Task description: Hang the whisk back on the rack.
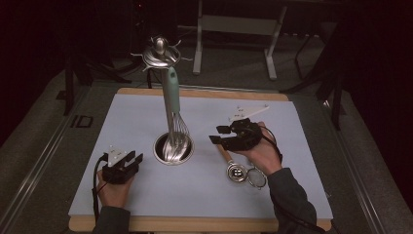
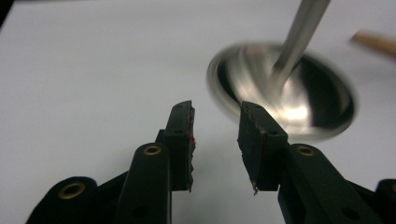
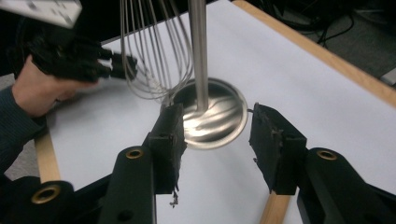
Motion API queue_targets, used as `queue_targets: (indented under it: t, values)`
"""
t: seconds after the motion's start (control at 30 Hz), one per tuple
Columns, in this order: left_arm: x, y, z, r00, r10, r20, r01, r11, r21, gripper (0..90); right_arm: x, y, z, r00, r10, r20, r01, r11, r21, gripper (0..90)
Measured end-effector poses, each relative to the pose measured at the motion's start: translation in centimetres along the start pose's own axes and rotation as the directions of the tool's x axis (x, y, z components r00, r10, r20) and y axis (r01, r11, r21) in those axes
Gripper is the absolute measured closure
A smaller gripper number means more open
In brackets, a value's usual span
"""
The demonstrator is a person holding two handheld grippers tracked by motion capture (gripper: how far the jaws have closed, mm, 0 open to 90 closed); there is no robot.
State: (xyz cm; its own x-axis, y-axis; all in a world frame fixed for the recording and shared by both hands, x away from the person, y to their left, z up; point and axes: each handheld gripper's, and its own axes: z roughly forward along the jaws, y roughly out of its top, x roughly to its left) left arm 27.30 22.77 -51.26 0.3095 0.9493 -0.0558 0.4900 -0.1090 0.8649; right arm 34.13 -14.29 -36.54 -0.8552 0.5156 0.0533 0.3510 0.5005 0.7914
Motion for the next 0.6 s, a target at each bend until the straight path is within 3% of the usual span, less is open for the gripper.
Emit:
queue_targets:
  t: [0.1,0.13,0.27,0.43,0.6]
  values:
    - [-0.3,0.7,-0.5,0.9997,0.008,0.025,-0.007,0.9998,-0.020,62.1,-0.2,-0.8,0.1,0.9998,0.015,0.009,-0.015,0.9999,0.007,54.2]
    - [-0.6,1.3,-0.9,0.9986,0.021,0.049,-0.019,0.9990,-0.040,62.6,-0.6,-1.8,0.4,0.9991,0.039,0.016,-0.039,0.9991,0.019,54.1]
    - [-1.0,2.8,-1.9,0.9959,0.025,0.087,-0.016,0.9950,-0.098,66.3,-1.1,-3.8,0.4,0.9957,0.093,0.003,-0.093,0.9955,-0.017,54.3]
    - [-1.2,4.4,-2.9,0.9934,0.020,0.113,-0.002,0.9882,-0.153,66.5,-0.6,-6.0,0.4,0.9923,0.070,0.102,-0.071,0.9975,0.008,53.4]
    - [-1.2,6.5,-3.9,0.9896,0.001,0.144,0.032,0.9734,-0.227,67.0,-0.5,-8.2,0.3,0.9812,0.069,0.180,-0.077,0.9961,0.041,52.9]
